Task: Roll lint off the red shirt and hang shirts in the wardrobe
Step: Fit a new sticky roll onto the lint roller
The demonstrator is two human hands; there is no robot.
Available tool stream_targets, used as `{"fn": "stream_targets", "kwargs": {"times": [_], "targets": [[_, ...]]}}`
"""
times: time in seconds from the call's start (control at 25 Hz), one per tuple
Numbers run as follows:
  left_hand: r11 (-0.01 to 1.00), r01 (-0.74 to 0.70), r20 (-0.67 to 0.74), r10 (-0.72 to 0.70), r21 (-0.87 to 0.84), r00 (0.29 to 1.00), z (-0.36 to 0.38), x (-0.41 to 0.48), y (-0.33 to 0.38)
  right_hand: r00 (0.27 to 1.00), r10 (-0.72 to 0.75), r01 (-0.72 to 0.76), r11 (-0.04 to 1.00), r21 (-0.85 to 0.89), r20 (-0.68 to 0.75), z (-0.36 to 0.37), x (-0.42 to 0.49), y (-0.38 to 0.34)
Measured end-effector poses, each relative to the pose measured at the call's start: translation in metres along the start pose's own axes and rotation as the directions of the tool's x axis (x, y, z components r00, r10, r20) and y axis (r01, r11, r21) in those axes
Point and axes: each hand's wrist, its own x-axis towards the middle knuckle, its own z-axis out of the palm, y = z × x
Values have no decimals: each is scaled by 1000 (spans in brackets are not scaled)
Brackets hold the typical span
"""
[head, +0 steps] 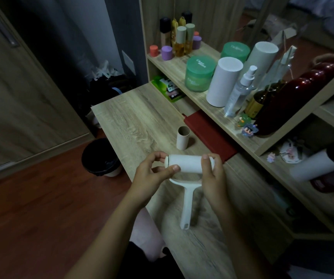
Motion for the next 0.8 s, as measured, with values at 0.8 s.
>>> {"fn": "stream_targets", "kwargs": {"times": [0.8], "targets": [[966,-236,-25,240,110,971,12,-12,16,1000,12,-12,999,41,-15,6,-10,-10]]}}
